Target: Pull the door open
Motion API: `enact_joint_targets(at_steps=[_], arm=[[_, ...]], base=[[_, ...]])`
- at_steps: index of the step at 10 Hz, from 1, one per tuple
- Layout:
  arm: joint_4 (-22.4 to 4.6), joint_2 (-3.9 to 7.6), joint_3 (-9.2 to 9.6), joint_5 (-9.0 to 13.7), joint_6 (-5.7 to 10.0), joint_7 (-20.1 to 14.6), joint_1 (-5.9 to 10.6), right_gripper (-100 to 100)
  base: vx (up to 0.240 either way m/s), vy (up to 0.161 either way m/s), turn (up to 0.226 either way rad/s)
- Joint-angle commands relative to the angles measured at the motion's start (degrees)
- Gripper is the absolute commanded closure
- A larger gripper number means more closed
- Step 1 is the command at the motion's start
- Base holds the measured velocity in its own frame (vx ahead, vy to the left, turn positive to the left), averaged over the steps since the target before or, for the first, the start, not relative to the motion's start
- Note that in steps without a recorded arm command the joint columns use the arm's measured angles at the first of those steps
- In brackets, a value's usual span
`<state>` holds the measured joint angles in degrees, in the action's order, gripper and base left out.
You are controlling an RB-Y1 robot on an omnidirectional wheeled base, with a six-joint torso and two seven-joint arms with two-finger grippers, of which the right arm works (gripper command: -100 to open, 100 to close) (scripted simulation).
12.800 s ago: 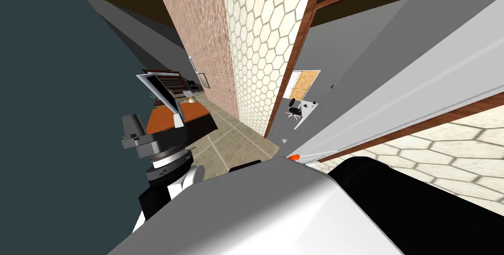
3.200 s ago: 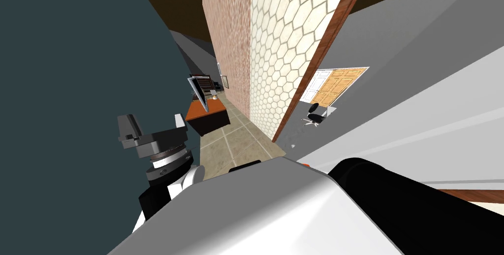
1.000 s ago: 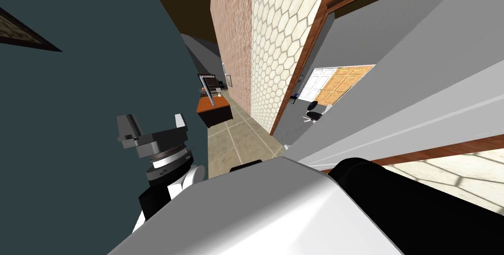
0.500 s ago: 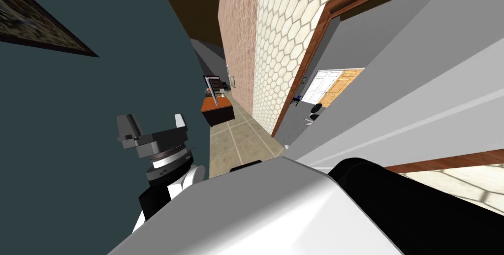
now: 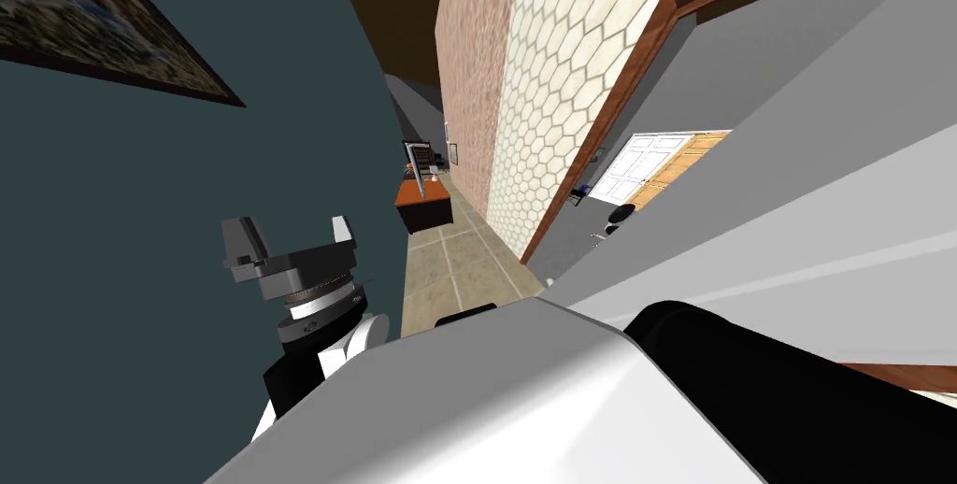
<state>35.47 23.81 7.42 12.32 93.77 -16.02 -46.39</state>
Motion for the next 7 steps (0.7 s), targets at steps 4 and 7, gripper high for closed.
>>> enact_joint_targets(at_steps=[4, 7], arm=[[1.18, -2.53, -0.56, 0.53, 0.13, 1.55, -2.5, 100], [1.68, -3.76, -0.88, 0.33, 1.46, 3.1, -2.31, 100]], base=[[-0.094, 0.021, 0.282], [-0.186, 0.045, 0.052]])
